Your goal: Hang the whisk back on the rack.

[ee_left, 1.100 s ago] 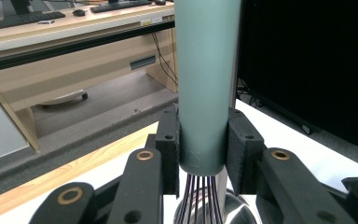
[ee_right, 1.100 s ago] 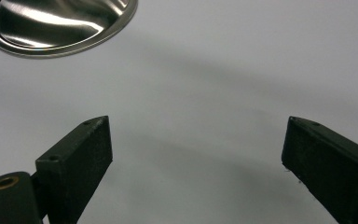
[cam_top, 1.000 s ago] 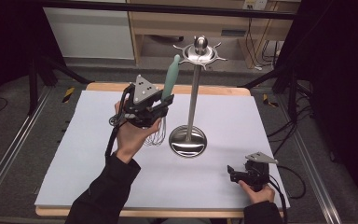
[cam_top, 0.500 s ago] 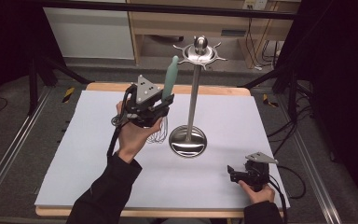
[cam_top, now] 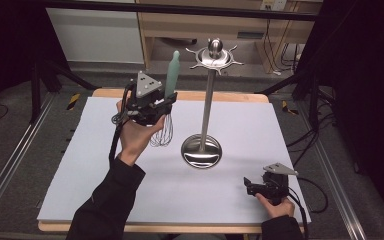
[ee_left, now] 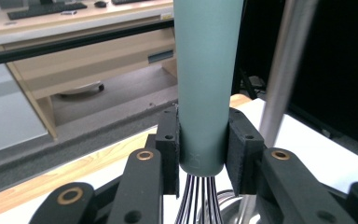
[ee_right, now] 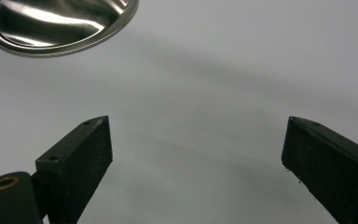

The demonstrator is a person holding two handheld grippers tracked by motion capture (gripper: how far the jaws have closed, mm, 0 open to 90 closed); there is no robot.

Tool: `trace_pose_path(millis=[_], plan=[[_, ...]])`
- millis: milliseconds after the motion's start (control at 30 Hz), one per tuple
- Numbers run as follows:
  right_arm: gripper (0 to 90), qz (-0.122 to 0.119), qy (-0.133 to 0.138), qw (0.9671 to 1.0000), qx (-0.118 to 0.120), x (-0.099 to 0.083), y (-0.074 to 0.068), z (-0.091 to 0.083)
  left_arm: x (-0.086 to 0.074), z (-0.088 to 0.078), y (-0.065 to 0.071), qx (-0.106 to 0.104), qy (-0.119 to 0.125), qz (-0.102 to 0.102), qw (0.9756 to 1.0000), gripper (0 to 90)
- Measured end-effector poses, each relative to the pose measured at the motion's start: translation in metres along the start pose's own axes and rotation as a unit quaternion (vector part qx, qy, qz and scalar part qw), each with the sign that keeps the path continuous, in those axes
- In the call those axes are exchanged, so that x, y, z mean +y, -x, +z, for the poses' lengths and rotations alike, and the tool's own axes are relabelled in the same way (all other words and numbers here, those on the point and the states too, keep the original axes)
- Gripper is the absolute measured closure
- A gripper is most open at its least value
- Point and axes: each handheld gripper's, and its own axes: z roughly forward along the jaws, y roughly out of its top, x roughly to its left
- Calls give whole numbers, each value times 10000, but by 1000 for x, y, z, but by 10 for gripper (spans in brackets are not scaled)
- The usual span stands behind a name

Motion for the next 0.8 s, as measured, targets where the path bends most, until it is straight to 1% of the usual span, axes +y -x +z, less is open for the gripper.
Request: trace_pose_path(millis=[33, 100, 133, 167, 200, 233, 267, 300, 333, 400, 467, 500, 533, 567, 633, 733, 767, 800], plan=[[89, 1, 4, 10000, 1, 0, 0, 0, 0, 2, -1, 35, -23, 0, 10000, 689], [89, 0, 3, 10000, -3, 0, 0, 0, 2, 9, -5, -16, -25, -57, 10000, 689], [89, 0, -4, 10000, -8, 0, 0, 0, 2, 9, -5, -16, -25, -57, 10000, 689], [90, -10, -7, 10000, -17, 0, 1, 0, 4, 14, -7, -83, -19, -102, 9999, 688], [89, -8, -9, 10000, -16, 0, 1, 0, 5, 17, -8, -80, -37, -107, 9999, 689], [89, -9, -5, 10000, -15, 0, 1, 0, 6, 19, -10, -83, -31, -45, 10000, 689], [89, 3, -5, 10000, -25, 0, 1, 0, 6, 21, -11, -103, -17, -39, 9999, 689], [89, 4, -6, 10000, -22, 0, 1, 0, 7, 23, -12, -123, -53, -83, 9999, 689], [90, 4, -6, 10000, -19, 0, 1, 0, 8, 25, -13, -162, -38, -132, 9998, 689], [90, -8, -3, 10000, -13, 0, 1, 0, 8, 25, -15, -180, -35, -130, 9997, 688], [89, -5, -9, 10000, -2, 0, 1, 0, 9, 27, -17, -139, -41, -93, 9999, 688], [89, -4, -9, 10000, -4, 0, 1, 0, 10, 28, -18, -116, -17, -33, 9999, 689], [89, -4, -6, 10000, -1, 0, 1, 0, 10, 29, -19, -121, -24, -32, 9999, 688], [90, -4, -6, 10000, -2, 0, 1, 0, 10, 29, -19, -171, -35, -84, 9998, 688], [90, -3, -7, 10000, -1, 0, 1, 0, 11, 29, -18, -206, -53, -55, 9998, 688], [89, 5, -5, 10000, 10, 0, 1, 0, 13, 31, -16, -198, -86, 28, 9998, 689], [90, 6, -4, 10000, 8, 0, 1, 0, 14, 31, -16, -153, -74, 110, 9998, 688], [89, 4, -6, 10000, 5, 0, 1, 0, 14, 32, -16, -146, -70, 109, 9998, 689]])
